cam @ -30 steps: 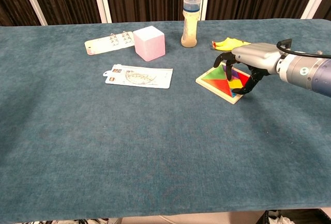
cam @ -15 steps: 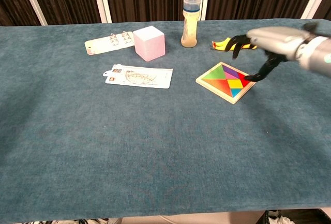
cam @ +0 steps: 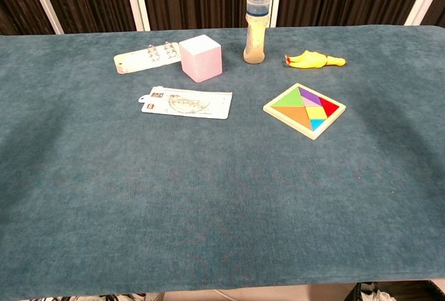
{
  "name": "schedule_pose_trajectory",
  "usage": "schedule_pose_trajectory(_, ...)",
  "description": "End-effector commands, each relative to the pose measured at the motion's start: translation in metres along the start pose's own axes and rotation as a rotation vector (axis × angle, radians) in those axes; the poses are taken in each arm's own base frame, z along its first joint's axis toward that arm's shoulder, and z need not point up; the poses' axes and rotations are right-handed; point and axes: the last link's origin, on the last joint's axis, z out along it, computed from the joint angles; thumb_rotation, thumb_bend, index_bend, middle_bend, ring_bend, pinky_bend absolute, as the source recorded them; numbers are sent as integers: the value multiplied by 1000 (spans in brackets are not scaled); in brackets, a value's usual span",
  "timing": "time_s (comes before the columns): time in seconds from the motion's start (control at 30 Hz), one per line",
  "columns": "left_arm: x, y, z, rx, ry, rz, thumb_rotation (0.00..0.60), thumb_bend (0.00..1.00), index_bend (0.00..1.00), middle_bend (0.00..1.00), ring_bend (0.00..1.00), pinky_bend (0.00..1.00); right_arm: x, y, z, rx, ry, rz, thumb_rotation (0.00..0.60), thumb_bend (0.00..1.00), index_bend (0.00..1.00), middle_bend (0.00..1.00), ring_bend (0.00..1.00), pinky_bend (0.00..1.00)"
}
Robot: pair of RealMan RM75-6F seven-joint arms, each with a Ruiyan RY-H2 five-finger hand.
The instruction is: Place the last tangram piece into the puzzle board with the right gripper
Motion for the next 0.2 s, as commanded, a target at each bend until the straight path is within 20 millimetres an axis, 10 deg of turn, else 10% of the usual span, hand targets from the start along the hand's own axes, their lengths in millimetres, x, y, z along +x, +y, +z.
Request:
schedule_pose_trajectory(0.03,1,1,-1,-3,-2,-13,600,284,21,0,0,0,6,16,-34,-24,41,-82,600,152,216,127,52,173)
schedule_pose_trajectory(0.2,1,4,-2,-28,-9,-25,600,284,21,0,0,0,4,21,-54,-34,68,-100,600,152,216,128,47,173)
